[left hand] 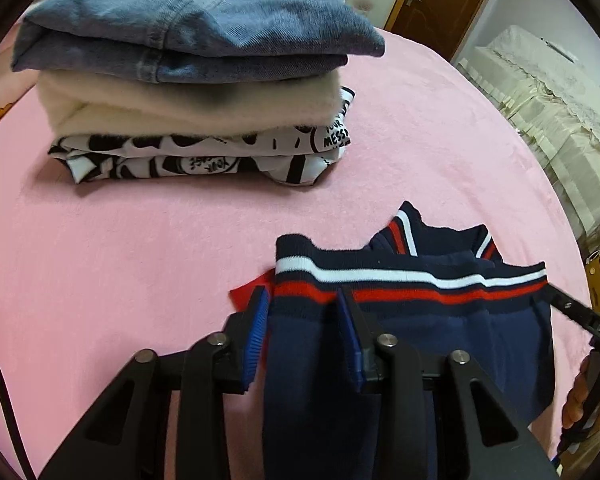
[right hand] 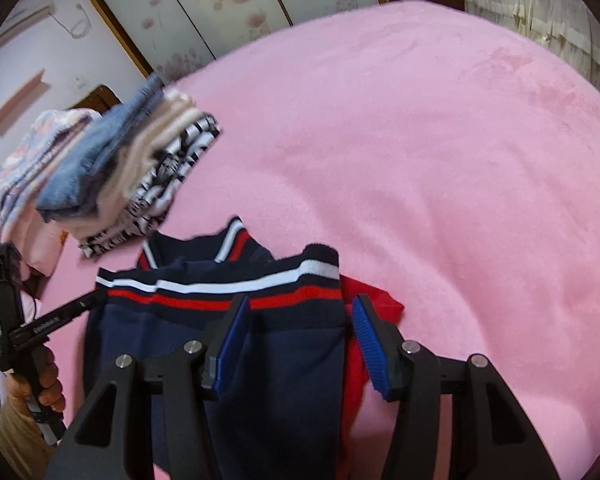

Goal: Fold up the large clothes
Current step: 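Lay the hem flat at the collar and open both tools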

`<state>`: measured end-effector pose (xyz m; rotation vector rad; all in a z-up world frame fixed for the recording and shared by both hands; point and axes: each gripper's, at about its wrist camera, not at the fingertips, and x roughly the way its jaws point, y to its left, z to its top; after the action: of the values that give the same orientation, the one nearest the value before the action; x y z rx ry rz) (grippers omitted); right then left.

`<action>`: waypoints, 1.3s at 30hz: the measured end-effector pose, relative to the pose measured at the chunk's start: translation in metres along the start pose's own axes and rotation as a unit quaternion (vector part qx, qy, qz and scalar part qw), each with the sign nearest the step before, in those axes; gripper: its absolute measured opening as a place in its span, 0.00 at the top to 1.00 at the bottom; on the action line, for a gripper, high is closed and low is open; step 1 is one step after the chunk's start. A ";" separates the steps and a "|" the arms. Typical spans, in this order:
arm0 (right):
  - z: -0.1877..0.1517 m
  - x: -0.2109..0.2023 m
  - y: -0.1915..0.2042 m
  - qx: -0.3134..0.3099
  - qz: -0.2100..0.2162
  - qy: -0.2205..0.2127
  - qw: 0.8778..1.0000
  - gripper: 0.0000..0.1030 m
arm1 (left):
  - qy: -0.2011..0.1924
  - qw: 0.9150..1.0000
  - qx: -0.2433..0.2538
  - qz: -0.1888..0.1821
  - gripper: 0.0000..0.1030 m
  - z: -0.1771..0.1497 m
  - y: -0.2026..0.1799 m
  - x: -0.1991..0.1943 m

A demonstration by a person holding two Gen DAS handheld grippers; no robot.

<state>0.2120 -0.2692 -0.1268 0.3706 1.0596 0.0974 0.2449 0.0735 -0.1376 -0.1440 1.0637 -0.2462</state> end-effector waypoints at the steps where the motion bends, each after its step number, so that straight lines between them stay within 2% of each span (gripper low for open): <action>1: -0.001 0.005 0.001 -0.006 -0.013 0.005 1.000 0.75 | 0.000 1.000 0.004 0.007 0.84 0.000 -0.002 0.003; 3: -0.003 0.007 0.005 -0.025 -0.031 0.005 0.999 0.87 | -0.002 1.000 0.022 0.023 0.90 0.001 -0.007 0.005; 4: -0.004 0.002 0.008 -0.034 -0.033 -0.004 0.999 0.89 | -0.012 0.999 0.028 0.034 0.92 0.000 -0.010 0.003; 8: -0.001 -0.036 0.014 -0.038 -0.031 -0.077 0.996 0.90 | -0.070 0.995 0.046 0.048 0.93 0.000 -0.024 -0.024; 10: 0.002 -0.036 0.011 -0.030 -0.042 -0.088 0.995 0.90 | -0.091 0.993 0.053 0.061 0.93 0.002 -0.030 -0.028; 11: 0.003 -0.029 0.010 -0.029 -0.048 -0.080 0.995 0.90 | -0.090 0.992 0.053 0.070 0.93 0.003 -0.031 -0.023; 15: -0.002 0.017 0.000 -0.026 -0.082 -0.027 0.996 0.90 | -0.044 0.994 0.034 0.095 0.93 0.003 -0.018 0.016; 18: -0.004 0.018 0.002 -0.027 -0.085 -0.024 0.996 0.87 | -0.033 0.994 0.037 0.099 0.92 -0.003 -0.013 0.032; 21: -0.001 0.003 0.008 -0.029 -0.086 -0.028 0.996 0.81 | -0.037 0.994 0.042 0.094 0.87 0.000 -0.016 0.022; 24: 0.002 -0.021 0.019 -0.032 -0.098 -0.050 0.993 0.79 | -0.043 0.993 0.040 0.106 0.75 0.005 -0.018 0.003; 26: -0.002 -0.039 0.032 -0.036 -0.079 -0.070 0.994 0.79 | -0.064 0.991 0.035 0.113 0.74 0.006 -0.022 -0.016; 29: -0.014 -0.050 0.063 -0.062 -0.053 -0.087 0.993 0.79 | -0.091 0.993 0.025 0.075 0.74 0.001 -0.035 -0.042; 31: -0.025 -0.047 0.085 -0.080 -0.037 -0.079 0.993 0.79 | -0.079 0.995 0.018 0.056 0.71 -0.006 -0.045 -0.049; 34: -0.048 -0.030 0.113 -0.107 -0.013 -0.059 0.992 0.79 | -0.056 0.997 0.019 0.044 0.61 -0.021 -0.067 -0.039; 38: -0.076 -0.001 0.118 -0.141 -0.053 -0.036 0.988 0.79 | -0.029 0.997 0.028 0.070 0.61 -0.051 -0.076 -0.015; 39: -0.080 0.003 0.114 -0.140 -0.061 -0.034 0.988 0.84 | -0.027 0.996 0.028 0.080 0.61 -0.059 -0.072 -0.010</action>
<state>0.1555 -0.1420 -0.1246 0.0539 0.9835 0.1209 0.1794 0.0072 -0.1405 -0.0141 1.0086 -0.1261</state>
